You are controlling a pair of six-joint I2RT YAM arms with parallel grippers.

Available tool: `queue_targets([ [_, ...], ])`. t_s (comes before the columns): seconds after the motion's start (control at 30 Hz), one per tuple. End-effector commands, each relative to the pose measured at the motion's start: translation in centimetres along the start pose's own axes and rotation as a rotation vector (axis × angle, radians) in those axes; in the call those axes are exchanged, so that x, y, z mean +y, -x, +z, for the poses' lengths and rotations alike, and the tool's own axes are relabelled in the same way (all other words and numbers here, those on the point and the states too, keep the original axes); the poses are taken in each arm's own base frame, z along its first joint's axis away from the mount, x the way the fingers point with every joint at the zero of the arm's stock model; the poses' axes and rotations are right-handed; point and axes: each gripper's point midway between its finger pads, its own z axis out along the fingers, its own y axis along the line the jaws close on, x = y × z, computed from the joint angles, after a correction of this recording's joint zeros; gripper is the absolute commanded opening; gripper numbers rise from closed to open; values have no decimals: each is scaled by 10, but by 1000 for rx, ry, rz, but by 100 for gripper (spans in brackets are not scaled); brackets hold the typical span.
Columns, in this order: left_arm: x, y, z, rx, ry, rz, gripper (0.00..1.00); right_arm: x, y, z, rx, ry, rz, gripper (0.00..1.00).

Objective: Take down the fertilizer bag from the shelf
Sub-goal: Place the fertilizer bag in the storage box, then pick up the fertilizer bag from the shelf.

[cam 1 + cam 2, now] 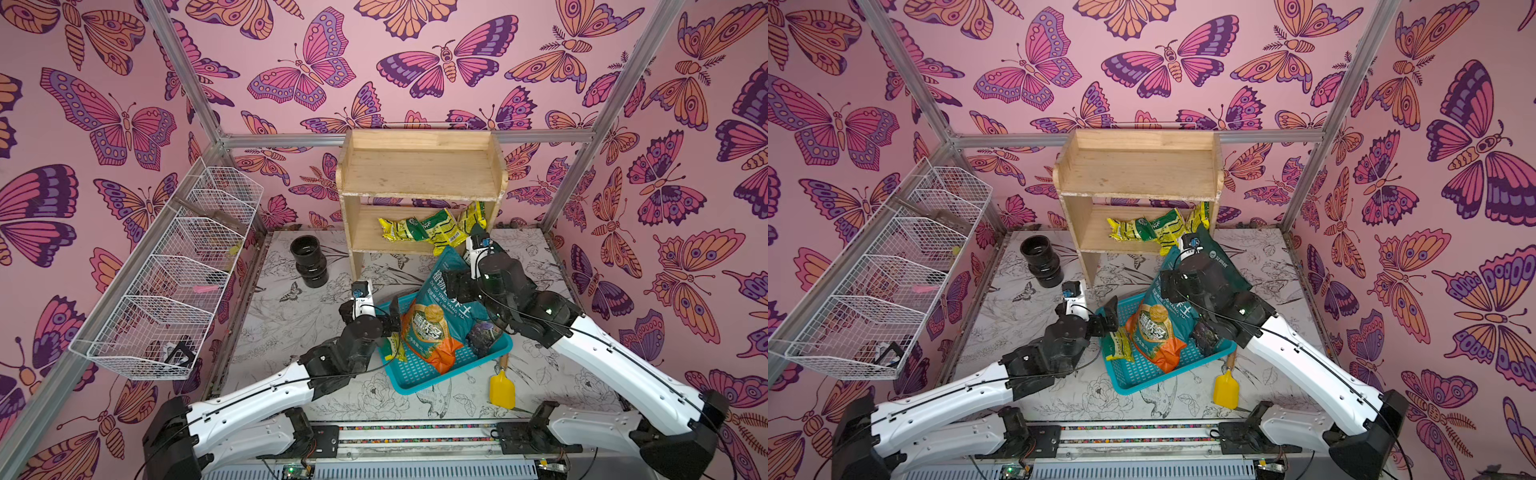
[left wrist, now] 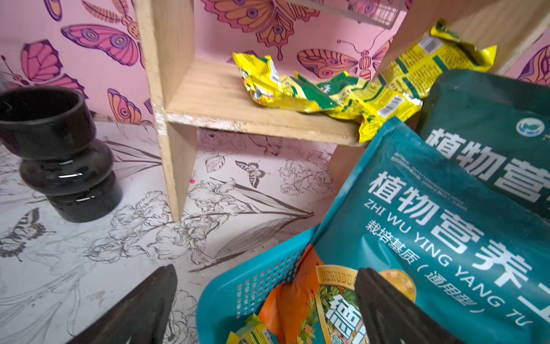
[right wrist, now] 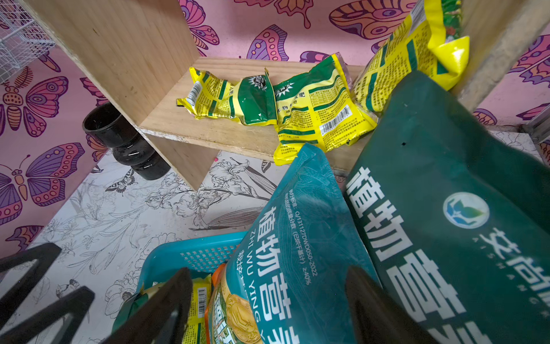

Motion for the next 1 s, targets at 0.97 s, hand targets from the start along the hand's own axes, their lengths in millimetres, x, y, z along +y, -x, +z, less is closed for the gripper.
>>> queue_targets([
  [0.97, -19, 71, 125, -3, -162, -323, 62, -22, -27, 10, 66, -52, 26, 84],
])
